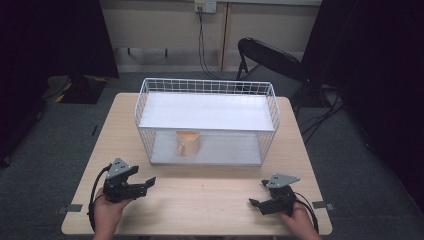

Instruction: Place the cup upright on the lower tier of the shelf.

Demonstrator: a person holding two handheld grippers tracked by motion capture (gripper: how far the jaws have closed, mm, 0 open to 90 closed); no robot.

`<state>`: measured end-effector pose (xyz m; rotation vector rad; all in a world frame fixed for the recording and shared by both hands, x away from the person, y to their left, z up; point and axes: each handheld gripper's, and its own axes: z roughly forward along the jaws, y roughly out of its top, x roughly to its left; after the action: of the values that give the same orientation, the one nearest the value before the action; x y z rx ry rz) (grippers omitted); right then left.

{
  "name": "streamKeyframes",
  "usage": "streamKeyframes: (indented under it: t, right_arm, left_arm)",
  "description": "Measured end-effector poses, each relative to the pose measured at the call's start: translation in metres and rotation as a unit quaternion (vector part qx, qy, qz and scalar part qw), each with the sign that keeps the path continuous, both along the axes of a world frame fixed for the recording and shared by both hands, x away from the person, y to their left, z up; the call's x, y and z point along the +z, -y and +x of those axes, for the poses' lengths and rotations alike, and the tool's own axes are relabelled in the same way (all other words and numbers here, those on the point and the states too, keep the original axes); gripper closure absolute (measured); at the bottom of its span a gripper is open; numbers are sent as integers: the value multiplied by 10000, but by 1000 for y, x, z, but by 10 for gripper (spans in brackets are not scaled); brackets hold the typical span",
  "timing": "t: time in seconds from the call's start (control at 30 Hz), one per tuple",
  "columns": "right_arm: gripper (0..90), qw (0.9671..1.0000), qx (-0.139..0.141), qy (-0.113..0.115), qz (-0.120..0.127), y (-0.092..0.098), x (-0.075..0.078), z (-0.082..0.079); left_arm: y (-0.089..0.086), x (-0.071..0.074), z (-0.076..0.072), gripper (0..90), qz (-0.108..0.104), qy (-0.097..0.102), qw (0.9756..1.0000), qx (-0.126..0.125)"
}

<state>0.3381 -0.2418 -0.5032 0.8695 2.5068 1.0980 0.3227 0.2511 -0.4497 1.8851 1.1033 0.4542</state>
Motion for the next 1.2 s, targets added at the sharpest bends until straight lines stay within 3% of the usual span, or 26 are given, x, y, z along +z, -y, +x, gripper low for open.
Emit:
streamKeyframes:
  t: [0.27, 0.7, 1.2]
  right_arm:
    - [142, 10000, -1, 1, 0, 0, 0, 0]
    - [142, 10000, -3, -3, 0, 0, 0, 0]
    - [142, 10000, -1, -2, 1, 0, 0, 0]
  left_arm:
    - [-12, -5, -3, 210, -10, -61, 10000, -64]
    - [-36, -9, -11, 213, 60, -77, 9999, 39]
    - [-58, -22, -18, 210, 206, -239, 9994, 172]
